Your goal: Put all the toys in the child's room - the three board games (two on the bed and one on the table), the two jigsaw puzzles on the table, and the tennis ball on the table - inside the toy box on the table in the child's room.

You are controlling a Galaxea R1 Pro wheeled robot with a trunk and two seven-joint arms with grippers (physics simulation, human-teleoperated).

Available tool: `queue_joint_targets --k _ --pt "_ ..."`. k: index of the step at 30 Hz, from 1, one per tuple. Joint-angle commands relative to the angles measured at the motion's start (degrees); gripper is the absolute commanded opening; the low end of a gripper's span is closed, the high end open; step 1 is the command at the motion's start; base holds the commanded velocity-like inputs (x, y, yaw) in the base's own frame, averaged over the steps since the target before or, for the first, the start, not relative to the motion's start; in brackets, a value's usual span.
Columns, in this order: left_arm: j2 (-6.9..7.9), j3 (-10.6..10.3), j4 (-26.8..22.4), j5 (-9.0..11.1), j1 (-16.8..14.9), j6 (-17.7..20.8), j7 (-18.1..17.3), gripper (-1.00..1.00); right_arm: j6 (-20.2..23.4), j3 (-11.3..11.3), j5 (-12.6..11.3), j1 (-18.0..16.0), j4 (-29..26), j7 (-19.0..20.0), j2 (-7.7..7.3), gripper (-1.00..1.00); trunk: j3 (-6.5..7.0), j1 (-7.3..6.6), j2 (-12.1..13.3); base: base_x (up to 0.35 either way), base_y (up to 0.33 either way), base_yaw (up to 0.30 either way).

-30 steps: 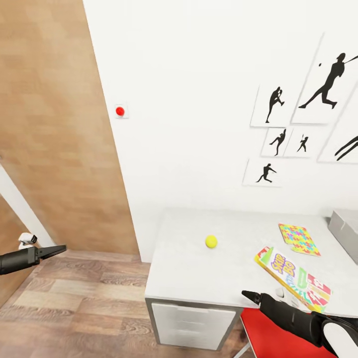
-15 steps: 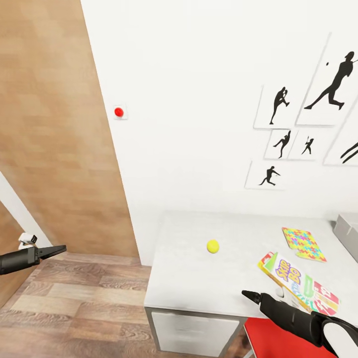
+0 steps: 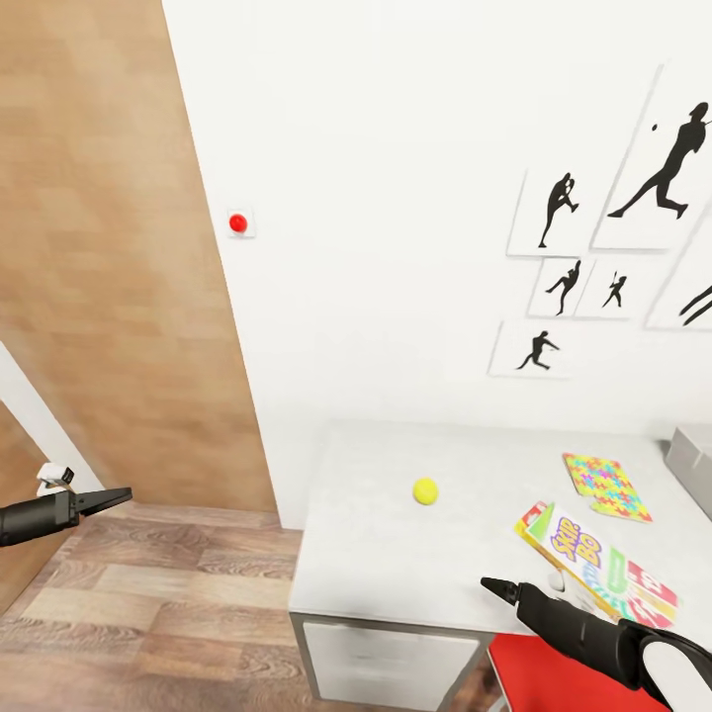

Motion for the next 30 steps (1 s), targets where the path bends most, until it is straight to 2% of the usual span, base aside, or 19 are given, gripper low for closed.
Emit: queue_joint_targets --k 1,7,11,12,16,21,22,24,25,29,30 --pt "0.04 -0.48 0.02 0.39 -0.07 0.61 -0.19 1.00 0.14 -0.03 -0.61 -0.07 -0.08 -0.67 0.00 1.00 -0.13 0.04 -0.12 0.091 0.150 0.000" --pt "0.01 -0.48 0.02 0.39 -0.07 0.61 -0.19 1.00 -0.01 -0.03 -0.61 -0.40 -0.08 -1.59 0.03 1.00 -0.13 0.04 -0.12 0.070 0.095 0.000" --pt "0.02 -0.48 0.02 0.39 -0.07 0.61 -0.19 1.00 0.03 -0.03 -0.61 -1.78 -0.08 -4.56 0.07 1.00 -0.13 0.04 -0.12 0.024 0.030 0.000" --pt "0.03 -0.48 0.02 0.39 -0.05 0.61 -0.19 1.00 0.26 -0.03 -0.62 -3.46 -0.08 -7.18 0.08 1.00 -0.13 0.04 -0.12 0.011 0.014 0.000" --pt "0.05 -0.48 0.02 0.39 -0.01 0.61 -0.19 1.00 1.51 0.08 -0.97 -8.97 -0.05 -13.41 0.08 1.00 -0.13 0.04 -0.12 0.006 0.008 0.000" --pt "0.05 -0.48 0.02 0.39 -0.01 0.61 -0.19 1.00 6.80 0.45 -1.30 -17.16 0.07 -20.67 0.39 1.00 -0.13 0.04 -0.12 0.002 0.003 0.000" --pt "0.05 -0.48 0.02 0.39 0.00 0.61 -0.19 1.00 8.63 0.53 -1.30 -20.47 0.44 -23.24 1.00 1.00 -0.13 0.04 -0.12 0.001 0.001 0.000" --pt "0.05 -0.48 0.04 0.39 0.01 0.61 -0.19 1.00 9.74 0.57 -1.29 -23.87 1.42 -25.71 1.81 1.00 -0.13 0.04 -0.12 0.000 0.000 0.000" --pt "0.05 -0.48 0.06 0.39 0.00 0.61 -0.19 1.00 10.45 0.62 -1.23 -27.30 3.24 -28.18 2.63 1.00 -0.13 0.04 -0.12 0.000 0.000 0.000" --pt "0.05 -0.48 0.09 0.39 0.01 0.59 -0.19 1.00 11.36 0.78 -1.18 -33.93 8.89 -33.20 4.32 1.00 -0.13 0.04 -0.12 0.000 0.000 0.000" --pt "0.05 -0.48 0.09 0.39 0.02 0.60 -0.19 1.00 11.79 1.05 -1.18 -36.89 12.29 -35.59 5.47 1.00 -0.13 0.04 -0.12 0.000 0.000 0.000"
